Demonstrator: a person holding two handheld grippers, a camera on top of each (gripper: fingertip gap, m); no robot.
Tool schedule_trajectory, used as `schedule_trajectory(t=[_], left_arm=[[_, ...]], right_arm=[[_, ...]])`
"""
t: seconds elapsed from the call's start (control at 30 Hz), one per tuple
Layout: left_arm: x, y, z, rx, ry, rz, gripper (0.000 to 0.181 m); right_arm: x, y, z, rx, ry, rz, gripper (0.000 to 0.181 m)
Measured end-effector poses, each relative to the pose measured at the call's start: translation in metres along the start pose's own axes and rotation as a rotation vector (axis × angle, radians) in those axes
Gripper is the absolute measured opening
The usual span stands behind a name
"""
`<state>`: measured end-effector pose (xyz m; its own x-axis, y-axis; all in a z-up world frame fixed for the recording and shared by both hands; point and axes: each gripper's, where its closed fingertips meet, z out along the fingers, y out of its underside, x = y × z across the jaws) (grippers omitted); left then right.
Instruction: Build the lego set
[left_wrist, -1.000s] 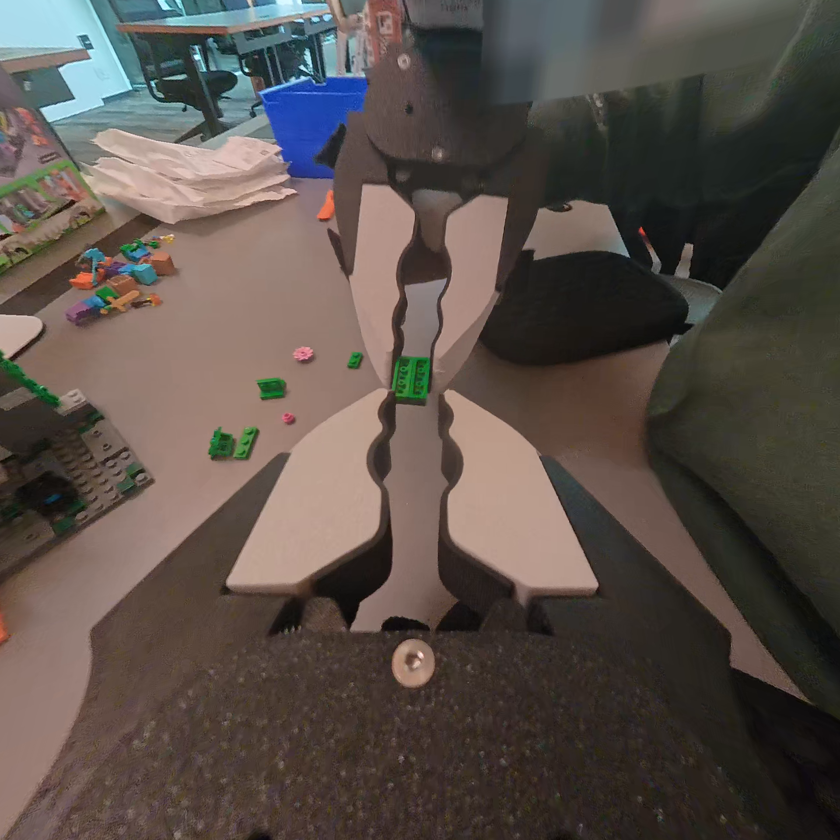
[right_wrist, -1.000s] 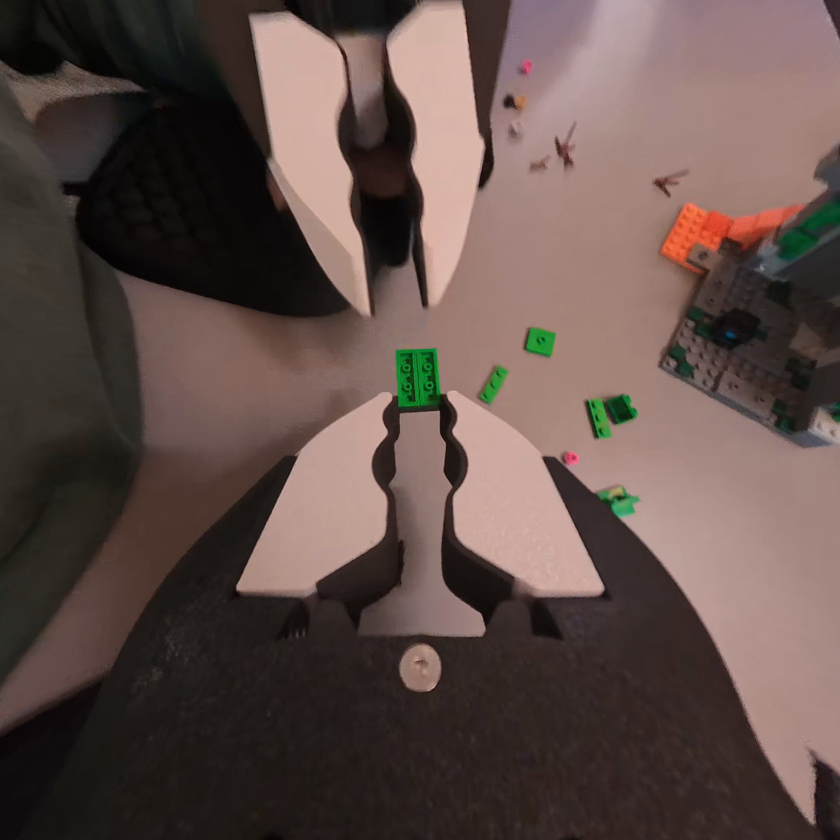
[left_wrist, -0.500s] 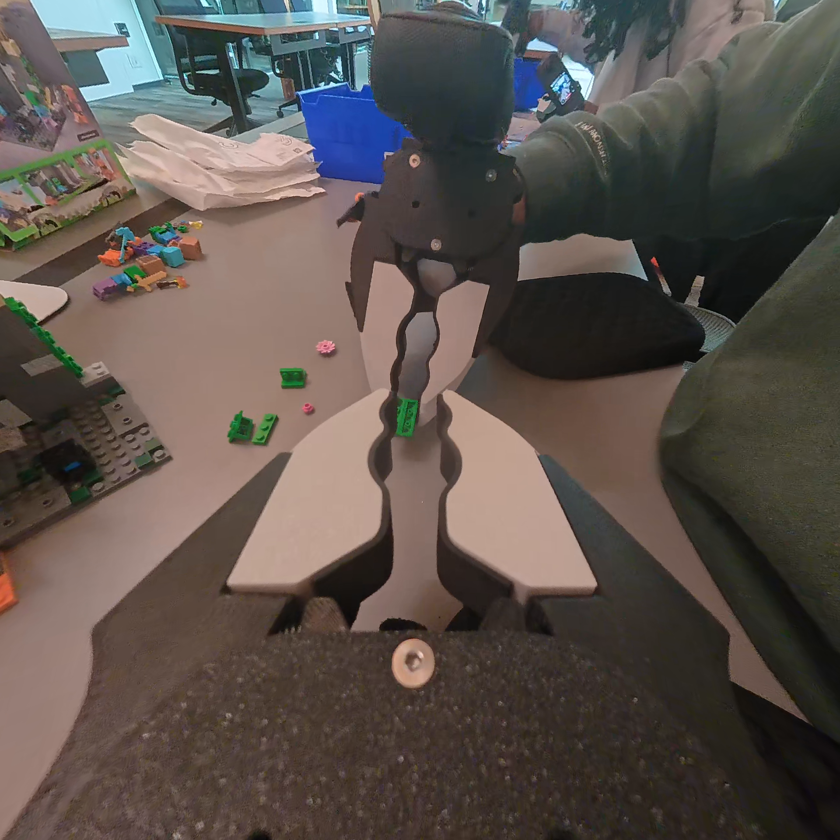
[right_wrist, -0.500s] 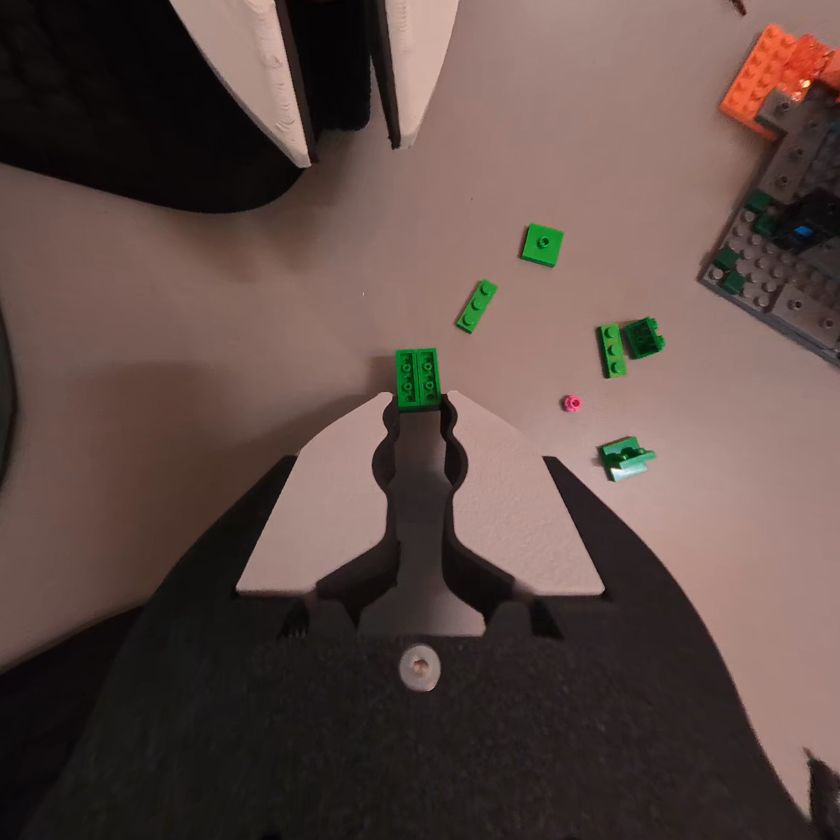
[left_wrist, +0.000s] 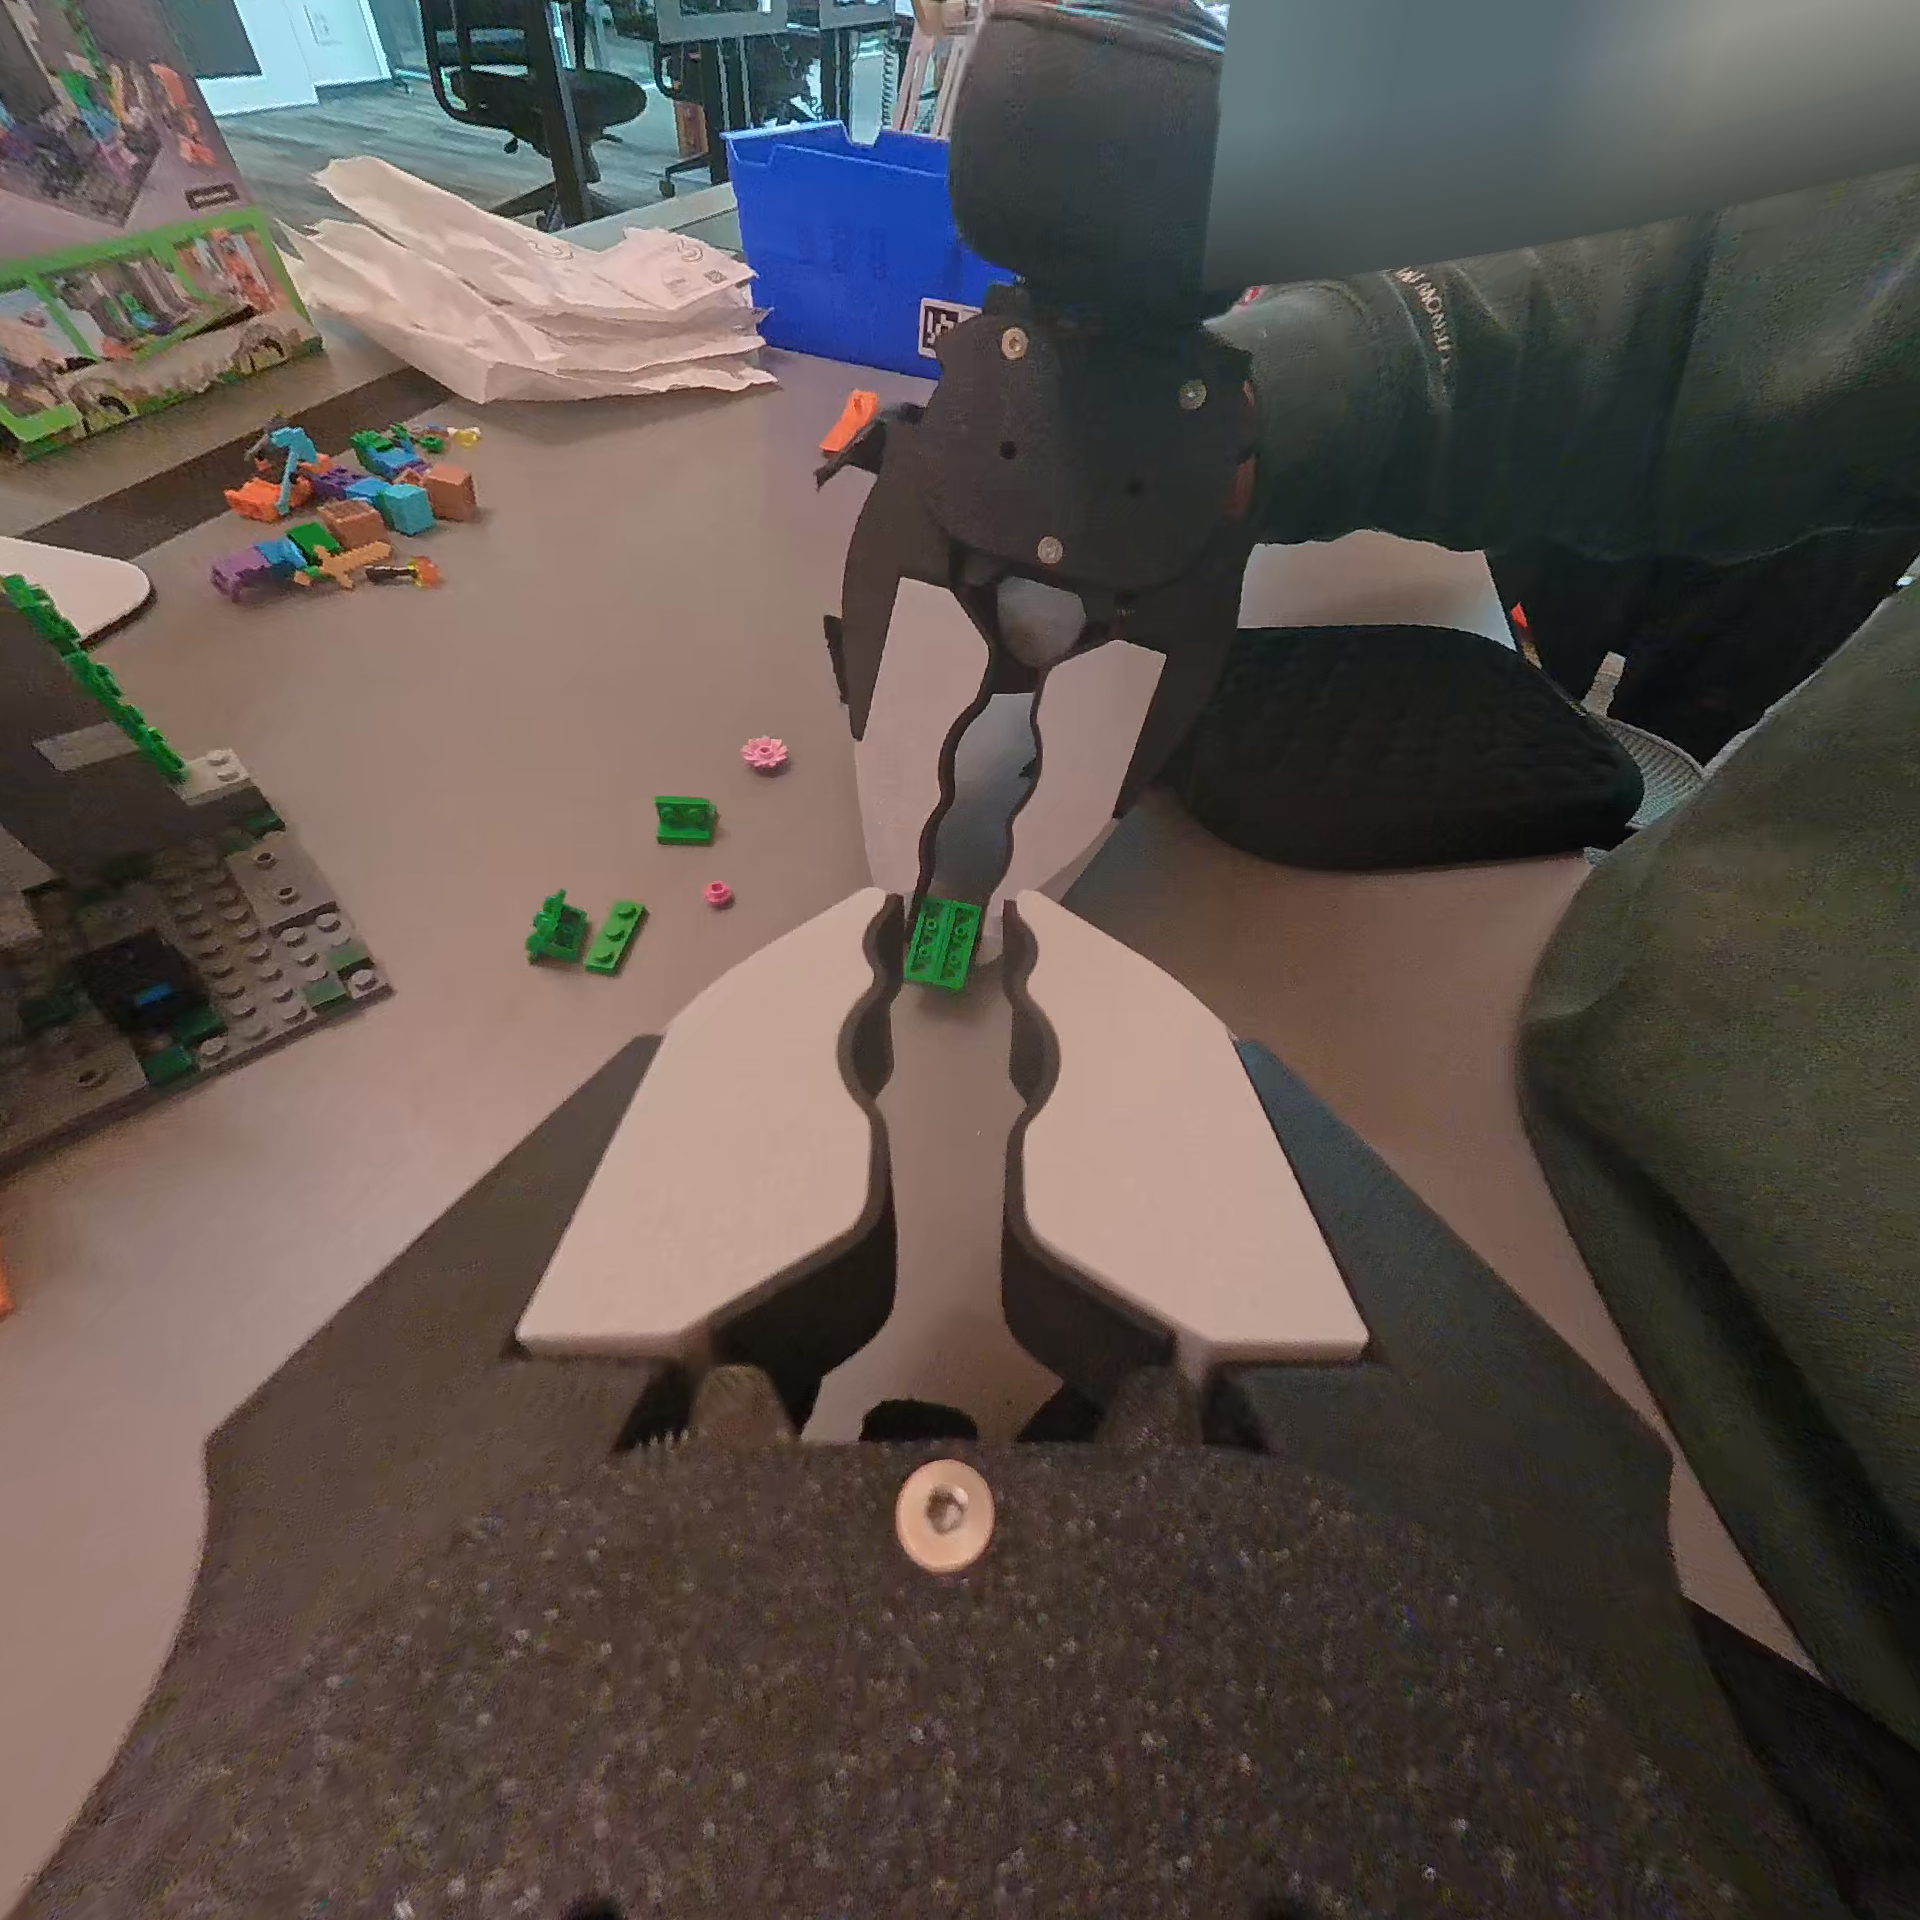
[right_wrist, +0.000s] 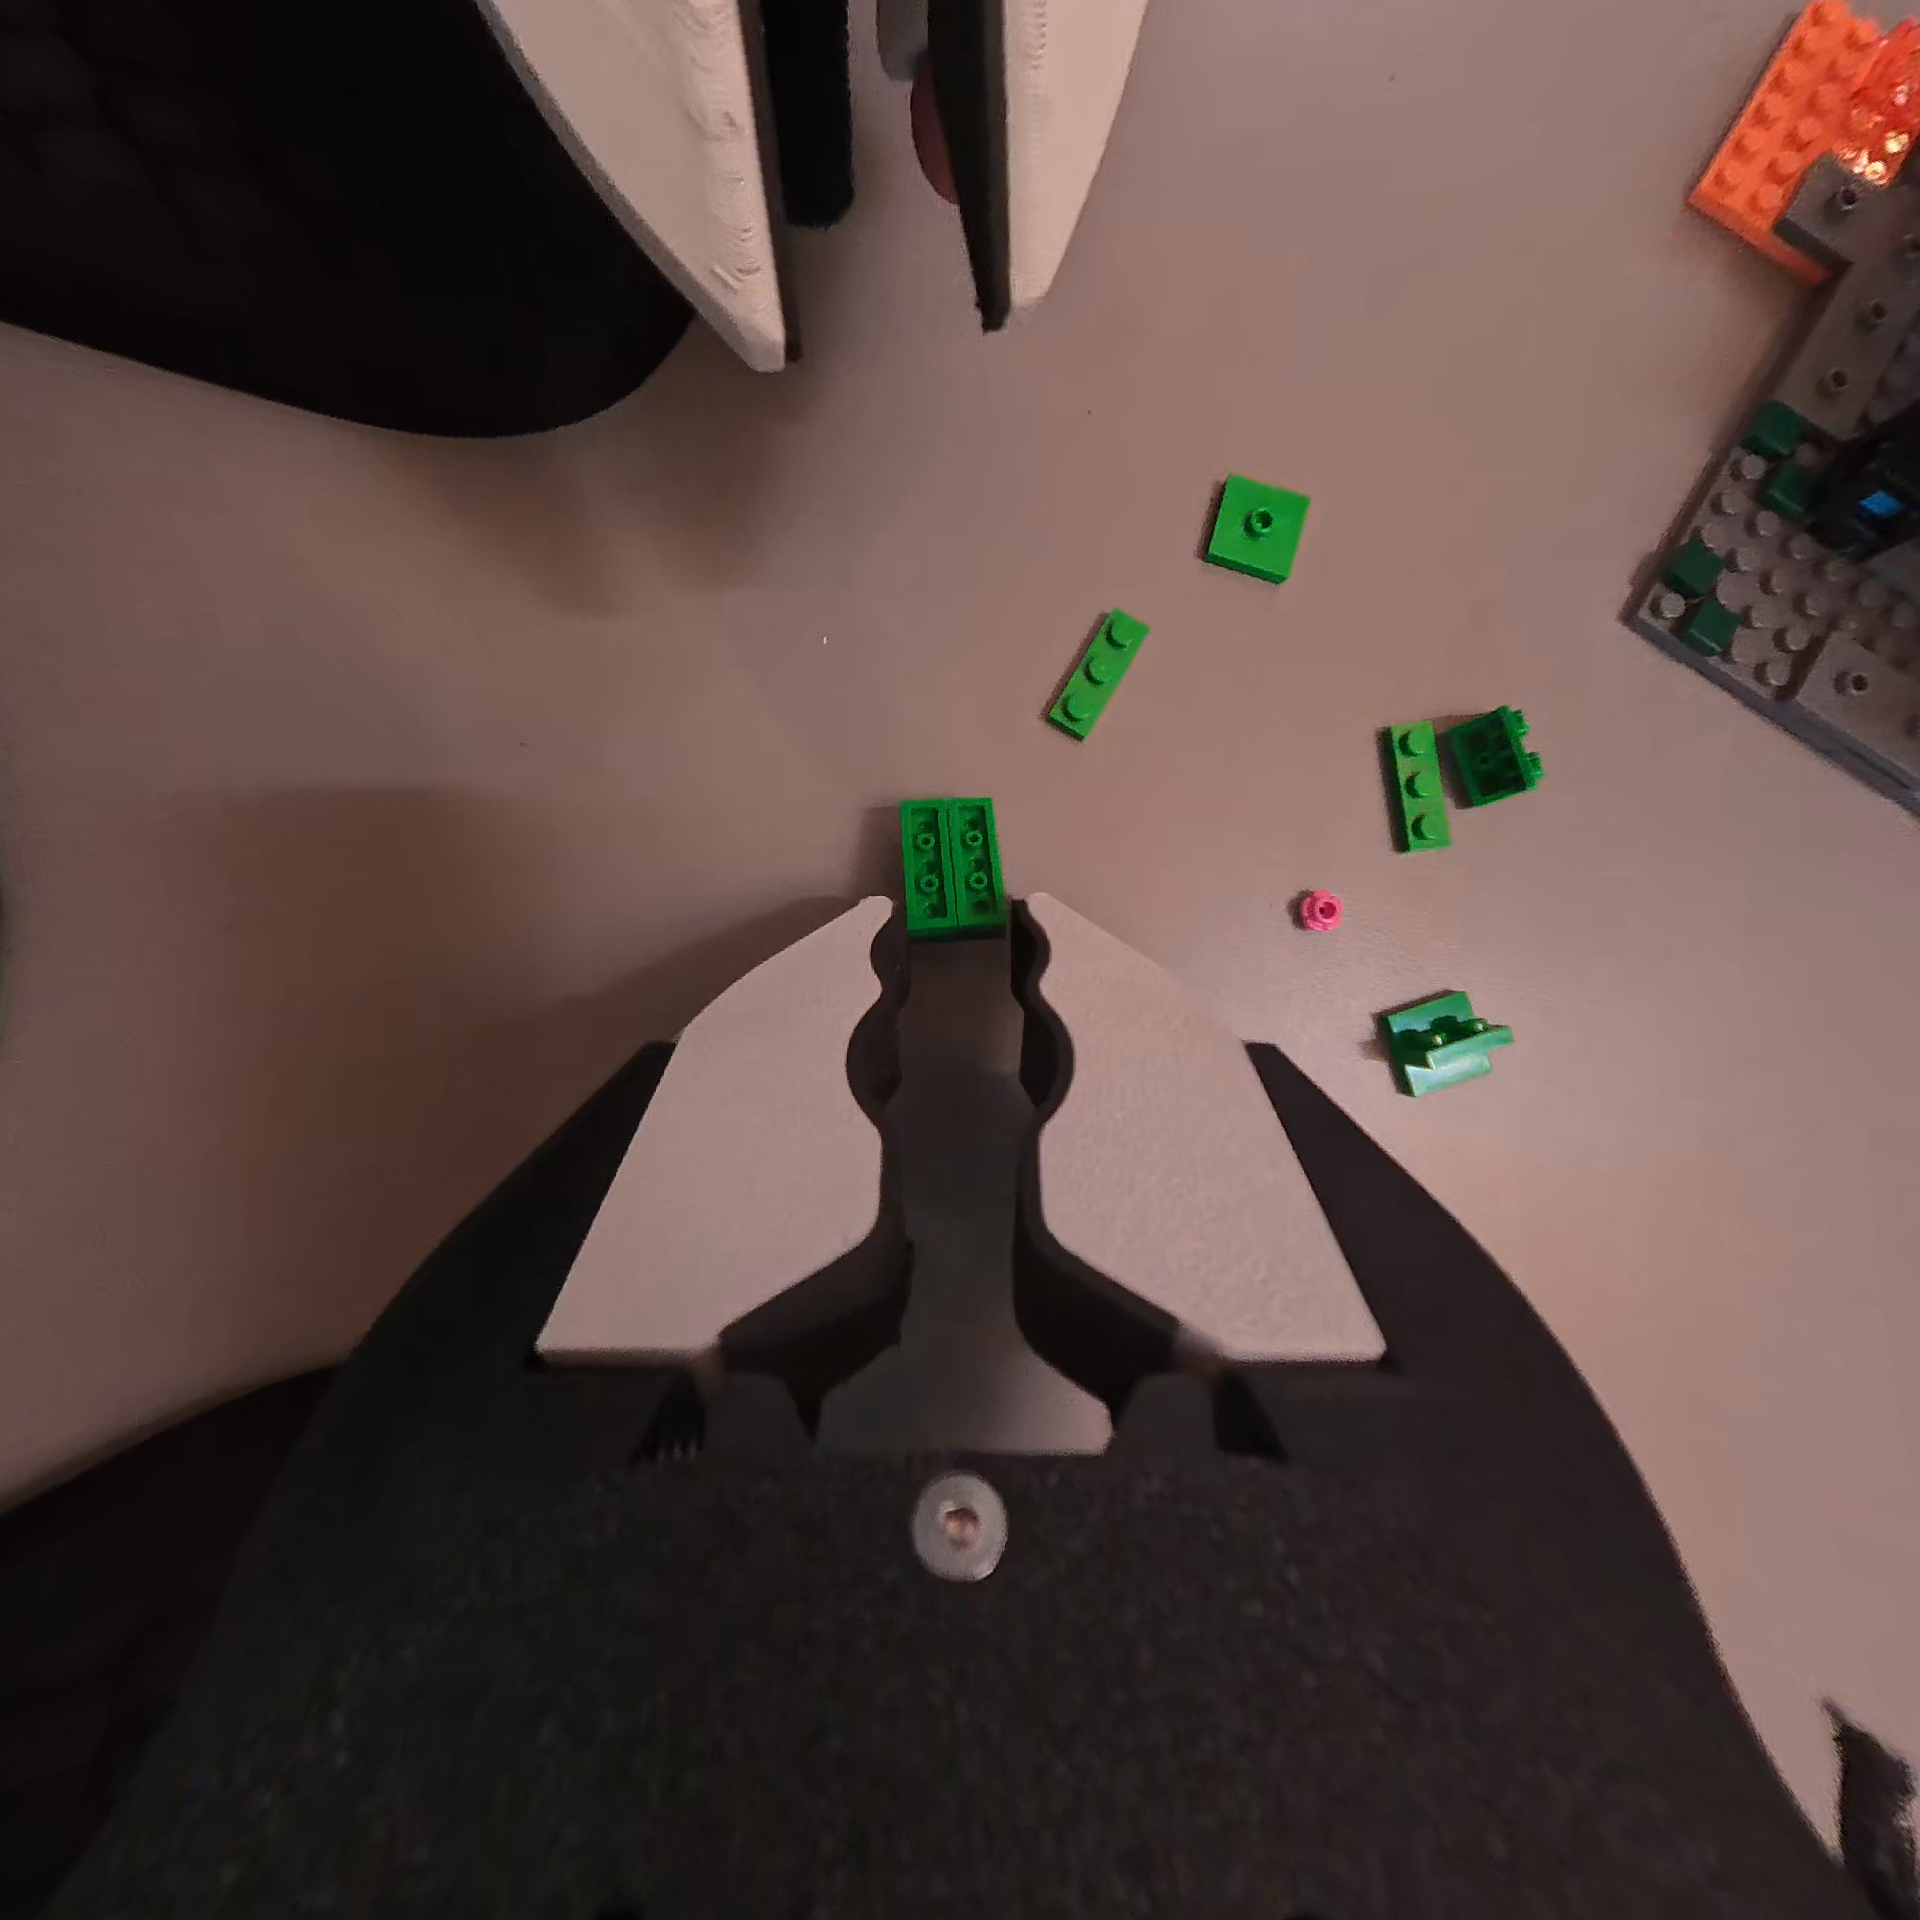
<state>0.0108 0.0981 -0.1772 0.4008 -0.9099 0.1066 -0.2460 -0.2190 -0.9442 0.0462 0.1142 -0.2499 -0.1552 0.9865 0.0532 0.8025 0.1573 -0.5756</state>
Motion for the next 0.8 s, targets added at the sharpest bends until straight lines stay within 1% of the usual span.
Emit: schedule_trajectory(t=[0.17, 0.23, 0.37, 0.47, 0.57, 0.7, 0.8], left_arm=[[0.0, 0.002, 0.002, -0.012, 0.006, -0.004, 0.017], [0.0, 0.003, 0.002, -0.017, 0.007, -0.004, 0.017], [0.0, 0.004, 0.003, -0.023, 0.007, -0.007, 0.016], [0.001, 0.004, 0.003, -0.026, 0.012, -0.006, 0.015], [0.001, 0.005, 0.004, -0.034, 0.011, -0.002, 0.013], [0.001, 0.007, 0.006, -0.05, 0.011, -0.003, 0.012], [0.002, 0.009, 0.007, -0.062, 0.012, 0.006, 0.011]], right_arm=[[-0.001, 0.0, -0.001, 0.007, 0.0, 0.002, 0.027], [-0.002, -0.003, -0.004, 0.037, -0.011, 0.014, 0.029], [0.006, -0.008, -0.019, 0.112, 0.017, 0.064, 0.03], [0.015, -0.007, -0.033, 0.16, 0.056, 0.106, 0.03], [0.018, -0.005, -0.042, 0.204, 0.078, 0.142, 0.029], [0.006, 0.004, -0.038, 0.179, 0.052, 0.132, 0.028], [-0.008, 0.005, -0.027, 0.133, 0.058, 0.026, 0.028]])
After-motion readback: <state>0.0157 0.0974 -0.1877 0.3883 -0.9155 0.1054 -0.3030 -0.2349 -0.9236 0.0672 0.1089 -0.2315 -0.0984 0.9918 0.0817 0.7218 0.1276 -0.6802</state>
